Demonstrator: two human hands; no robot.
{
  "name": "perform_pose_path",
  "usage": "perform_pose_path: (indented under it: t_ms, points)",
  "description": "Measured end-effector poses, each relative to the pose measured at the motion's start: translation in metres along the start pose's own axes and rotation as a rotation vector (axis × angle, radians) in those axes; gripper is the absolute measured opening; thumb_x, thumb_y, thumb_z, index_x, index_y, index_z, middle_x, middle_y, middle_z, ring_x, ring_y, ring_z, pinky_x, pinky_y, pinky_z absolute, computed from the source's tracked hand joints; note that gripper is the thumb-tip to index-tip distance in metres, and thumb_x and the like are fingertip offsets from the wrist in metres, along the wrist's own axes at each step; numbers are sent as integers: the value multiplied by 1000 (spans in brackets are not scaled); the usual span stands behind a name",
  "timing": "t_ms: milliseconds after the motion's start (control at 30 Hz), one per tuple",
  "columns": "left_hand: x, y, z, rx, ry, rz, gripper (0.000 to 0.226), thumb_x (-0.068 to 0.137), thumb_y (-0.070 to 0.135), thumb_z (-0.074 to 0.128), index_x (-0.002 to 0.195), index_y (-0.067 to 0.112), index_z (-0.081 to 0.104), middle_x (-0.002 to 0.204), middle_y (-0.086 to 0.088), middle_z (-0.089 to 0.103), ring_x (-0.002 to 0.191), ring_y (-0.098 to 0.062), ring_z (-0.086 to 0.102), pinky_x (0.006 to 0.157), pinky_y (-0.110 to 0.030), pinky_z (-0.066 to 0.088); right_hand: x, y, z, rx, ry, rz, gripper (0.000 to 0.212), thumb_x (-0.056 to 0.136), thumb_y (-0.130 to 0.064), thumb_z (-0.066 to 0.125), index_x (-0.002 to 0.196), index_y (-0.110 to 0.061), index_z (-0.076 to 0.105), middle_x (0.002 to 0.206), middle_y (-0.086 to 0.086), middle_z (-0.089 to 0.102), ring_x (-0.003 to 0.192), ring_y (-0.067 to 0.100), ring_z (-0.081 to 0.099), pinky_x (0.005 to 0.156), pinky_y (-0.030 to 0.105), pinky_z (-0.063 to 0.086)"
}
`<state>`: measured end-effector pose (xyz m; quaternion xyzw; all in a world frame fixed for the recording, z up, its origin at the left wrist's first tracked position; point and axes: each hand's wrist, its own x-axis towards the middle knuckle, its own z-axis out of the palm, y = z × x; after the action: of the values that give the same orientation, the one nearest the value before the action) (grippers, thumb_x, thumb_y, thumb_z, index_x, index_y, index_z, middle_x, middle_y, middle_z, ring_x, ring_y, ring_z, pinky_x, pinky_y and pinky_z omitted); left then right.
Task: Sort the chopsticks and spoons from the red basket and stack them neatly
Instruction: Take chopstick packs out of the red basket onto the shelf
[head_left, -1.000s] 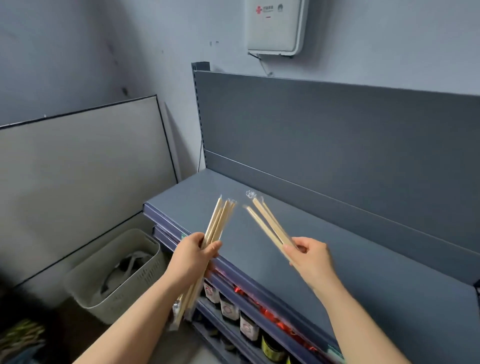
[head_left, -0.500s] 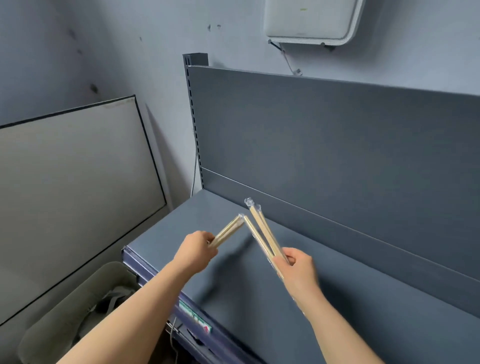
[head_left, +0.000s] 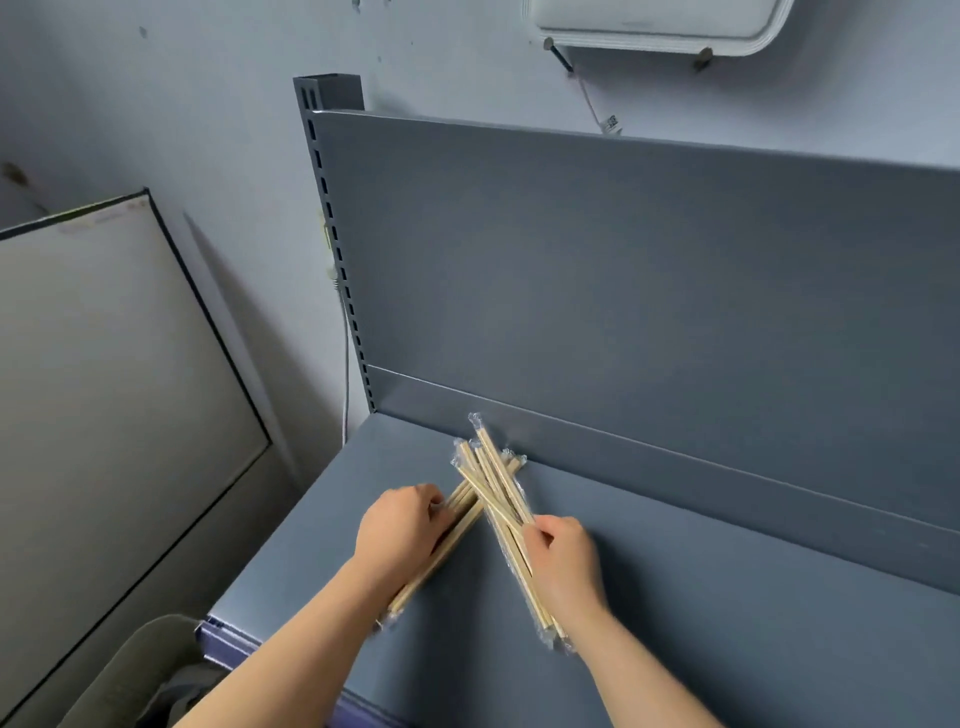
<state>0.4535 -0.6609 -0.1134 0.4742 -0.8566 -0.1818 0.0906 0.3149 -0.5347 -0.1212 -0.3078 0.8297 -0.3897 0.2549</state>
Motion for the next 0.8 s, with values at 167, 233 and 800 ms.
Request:
perform_pose_path:
  t_ms: [167, 233, 800]
  points:
    - [-2, -8, -9, 80, -30, 213, 33, 96, 41, 45, 119, 23, 60, 114, 1, 61, 102, -21, 57, 83, -30, 49, -13, -6, 13, -400, 85, 63, 39, 102, -29, 37, 133, -14, 55, 138, 1, 50, 123, 23, 42, 104, 32, 34]
    - [-6, -9, -14, 98, -23, 295, 38, 96, 44, 45, 128, 25, 55, 122, 3, 58, 106, -20, 55, 87, -29, 47, -22, -6, 8, -414, 84, 55, 45, 101, -34, 36, 142, -16, 45, 144, 0, 46, 130, 22, 38, 108, 32, 31]
    - [-103, 140, 18, -534, -337, 649, 21, 89, 23, 66, 109, 18, 69, 90, 14, 67, 80, 10, 59, 69, 1, 37, -240, 111, -161, 274, 974, 379, 23, 94, -21, 61, 114, -12, 69, 110, 0, 69, 103, 13, 63, 90, 26, 44]
